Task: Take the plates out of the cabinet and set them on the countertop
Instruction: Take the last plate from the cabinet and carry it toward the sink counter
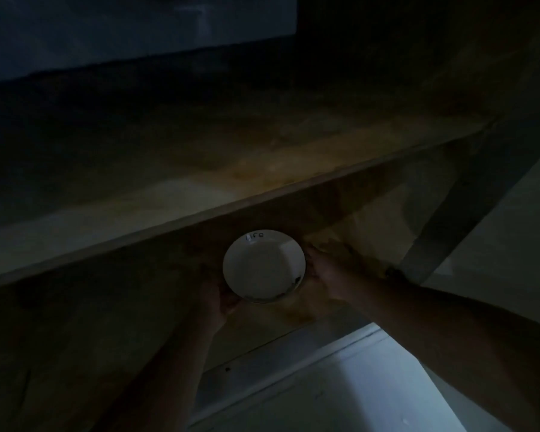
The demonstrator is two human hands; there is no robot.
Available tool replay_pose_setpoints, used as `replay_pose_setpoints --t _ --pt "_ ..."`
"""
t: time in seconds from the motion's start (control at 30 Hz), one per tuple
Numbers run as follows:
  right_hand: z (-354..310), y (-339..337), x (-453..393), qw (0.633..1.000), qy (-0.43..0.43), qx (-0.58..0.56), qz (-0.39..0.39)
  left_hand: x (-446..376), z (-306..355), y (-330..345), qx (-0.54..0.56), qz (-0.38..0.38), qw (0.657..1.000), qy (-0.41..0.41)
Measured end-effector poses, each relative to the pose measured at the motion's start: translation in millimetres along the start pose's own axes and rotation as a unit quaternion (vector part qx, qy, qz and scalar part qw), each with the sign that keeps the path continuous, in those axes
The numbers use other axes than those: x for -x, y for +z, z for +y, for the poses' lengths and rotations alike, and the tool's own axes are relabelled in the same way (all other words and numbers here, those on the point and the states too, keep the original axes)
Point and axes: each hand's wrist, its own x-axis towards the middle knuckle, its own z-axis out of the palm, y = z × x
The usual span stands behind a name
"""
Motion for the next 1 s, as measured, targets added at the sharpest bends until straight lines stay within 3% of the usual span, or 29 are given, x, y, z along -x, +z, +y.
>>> replay_pose_setpoints --t 0.1,0.2,0.4,0.53,0.7,1.0 --pt "5 -7 -4 1.0 -0.019 -0.021 -0.003 -3 3 -9 0.013 -0.013 0.999 -0.031" --pt "9 -8 -7 0.999 0.016 -0.04 -0.004 -8 -1 -25 -0.035 -0.017 0.997 -0.059" --pt "13 3 -10 1.0 0.008 0.015 0.022 -2 -7 -34 -0.097 -0.04 0.991 -0.088" --pt "13 5 -15 0.998 -0.016 0.04 0.048 5 -9 -35 -0.08 -0.066 0.991 -0.08" --pt "8 0 -10 0.996 -0.012 0.06 0.058 8 -3 -34 -0.058 -0.042 0.996 -0.051" --pt "-3 12 -1 0.996 -0.064 0.053 0.02 32 8 -47 -0.065 -0.014 0.998 -0.013"
